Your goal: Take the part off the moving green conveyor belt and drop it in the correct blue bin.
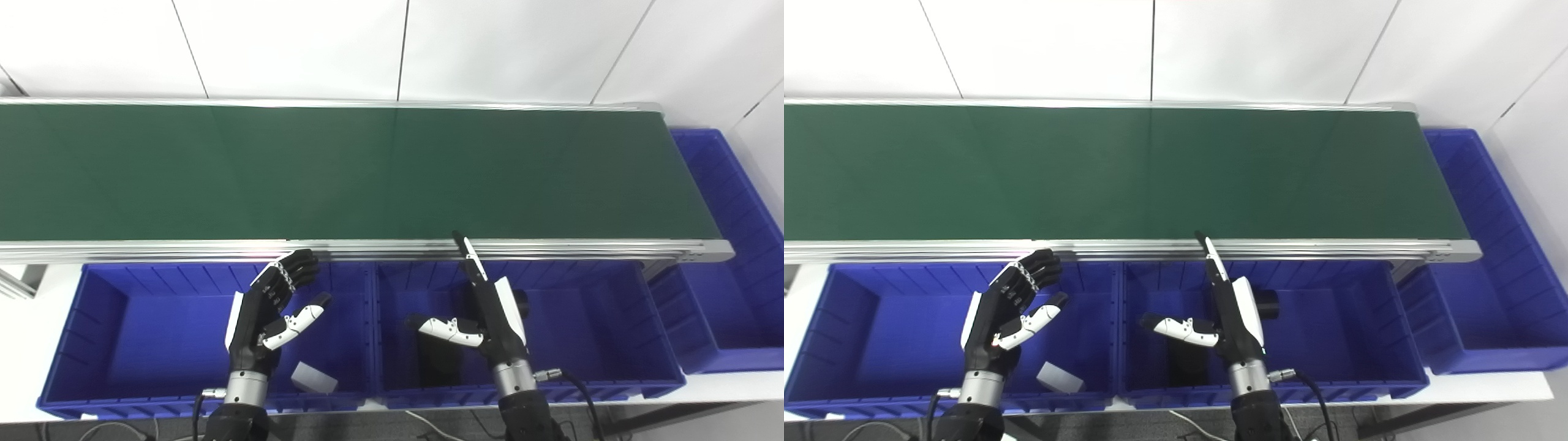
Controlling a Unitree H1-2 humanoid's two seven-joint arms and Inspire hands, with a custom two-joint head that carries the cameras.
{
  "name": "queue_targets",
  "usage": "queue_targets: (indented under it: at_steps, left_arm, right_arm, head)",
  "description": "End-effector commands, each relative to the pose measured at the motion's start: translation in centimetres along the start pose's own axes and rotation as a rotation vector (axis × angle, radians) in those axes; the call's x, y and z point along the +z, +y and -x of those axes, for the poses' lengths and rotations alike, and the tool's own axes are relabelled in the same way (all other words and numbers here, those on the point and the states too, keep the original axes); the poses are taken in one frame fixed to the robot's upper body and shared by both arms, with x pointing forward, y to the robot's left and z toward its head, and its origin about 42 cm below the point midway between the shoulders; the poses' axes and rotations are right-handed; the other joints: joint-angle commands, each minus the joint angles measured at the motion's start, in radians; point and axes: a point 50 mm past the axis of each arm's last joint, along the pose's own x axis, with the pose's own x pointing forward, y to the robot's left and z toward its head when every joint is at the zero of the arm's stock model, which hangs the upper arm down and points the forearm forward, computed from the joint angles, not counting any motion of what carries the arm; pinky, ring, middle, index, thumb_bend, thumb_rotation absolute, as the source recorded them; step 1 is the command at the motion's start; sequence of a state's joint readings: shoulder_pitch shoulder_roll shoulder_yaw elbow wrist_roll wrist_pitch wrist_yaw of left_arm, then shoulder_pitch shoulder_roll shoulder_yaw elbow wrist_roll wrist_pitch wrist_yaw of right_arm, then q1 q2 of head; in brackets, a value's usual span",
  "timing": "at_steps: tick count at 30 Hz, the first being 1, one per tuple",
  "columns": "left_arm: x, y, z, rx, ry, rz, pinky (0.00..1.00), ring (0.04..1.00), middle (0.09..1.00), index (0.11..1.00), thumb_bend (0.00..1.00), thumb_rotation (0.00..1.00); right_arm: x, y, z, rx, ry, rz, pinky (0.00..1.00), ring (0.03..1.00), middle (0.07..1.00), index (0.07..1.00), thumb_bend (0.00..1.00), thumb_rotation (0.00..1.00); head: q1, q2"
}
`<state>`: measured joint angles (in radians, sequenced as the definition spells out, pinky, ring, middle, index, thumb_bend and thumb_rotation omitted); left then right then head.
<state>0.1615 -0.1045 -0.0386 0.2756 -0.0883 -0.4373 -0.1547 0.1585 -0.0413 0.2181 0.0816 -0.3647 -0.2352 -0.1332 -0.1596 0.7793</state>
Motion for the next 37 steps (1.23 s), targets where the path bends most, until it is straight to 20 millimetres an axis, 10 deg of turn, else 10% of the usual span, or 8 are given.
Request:
queue_targets:
  at_steps: [1,19,37]
  left_arm:
    - [0.7,-0.6,-0.7,-0.031,-0.053,0.000,0.73,0.702,0.722,0.712,0.57,0.00]
    - [0.0,-0.9,-0.4,-0.029,-0.025,-0.031,0.75,0.733,0.742,0.721,0.54,0.00]
    - [-0.8,-0.8,0.0,-0.013,0.007,-0.013,0.76,0.711,0.737,0.721,0.57,0.00]
  right_arm:
    - [1.0,0.1,-0.2,-0.010,-0.096,-0.024,0.79,0.881,0.932,0.902,0.85,0.34]
    - [-1.1,1.8,-0.1,-0.001,-0.088,-0.072,0.64,0.753,0.812,0.804,0.77,0.11]
    - [-2.7,2.3,0.2,0.001,-0.057,-0.079,0.67,0.783,0.842,0.829,0.74,0.15]
  head:
    - [0.009,-0.002]
    - [0.070,-0.080]
    - [0.078,-0.123]
